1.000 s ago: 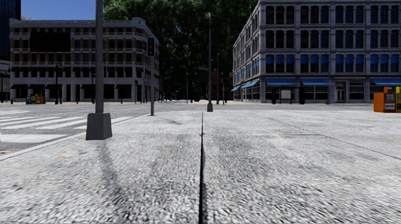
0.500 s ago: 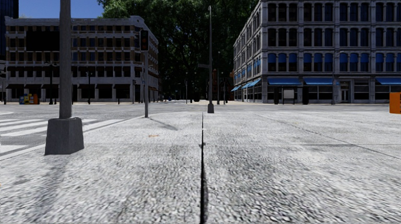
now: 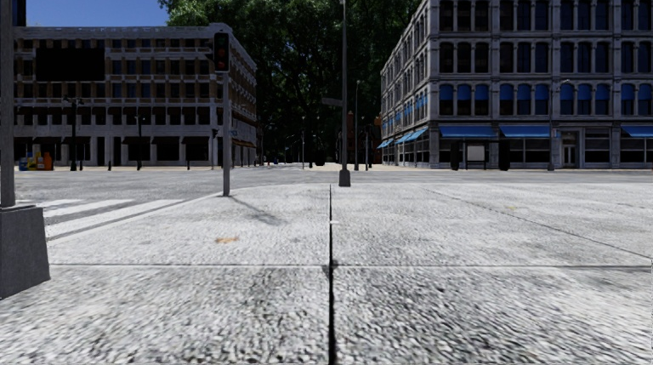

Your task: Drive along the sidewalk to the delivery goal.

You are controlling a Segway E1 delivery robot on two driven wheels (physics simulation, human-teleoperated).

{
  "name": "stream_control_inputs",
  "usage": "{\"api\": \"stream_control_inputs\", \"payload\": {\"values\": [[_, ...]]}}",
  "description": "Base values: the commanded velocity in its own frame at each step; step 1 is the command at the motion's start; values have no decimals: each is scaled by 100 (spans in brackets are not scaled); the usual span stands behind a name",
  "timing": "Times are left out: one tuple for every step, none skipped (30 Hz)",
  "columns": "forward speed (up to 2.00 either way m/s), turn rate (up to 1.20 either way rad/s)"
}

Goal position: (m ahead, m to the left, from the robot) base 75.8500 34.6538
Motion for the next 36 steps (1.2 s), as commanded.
{"api": "stream_control_inputs", "payload": {"values": [[200,0],[200,2],[200,7],[200,15],[200,26],[200,35],[200,35],[200,38],[200,39],[200,39],[200,39],[200,39],[200,39],[200,39],[200,39],[200,39],[200,39],[200,39],[200,39],[200,39],[200,40],[200,40],[200,40],[200,43],[200,49],[200,52],[200,54],[200,56],[200,56],[200,56],[200,56],[200,56],[200,57],[200,57],[200,57],[200,57]]}}
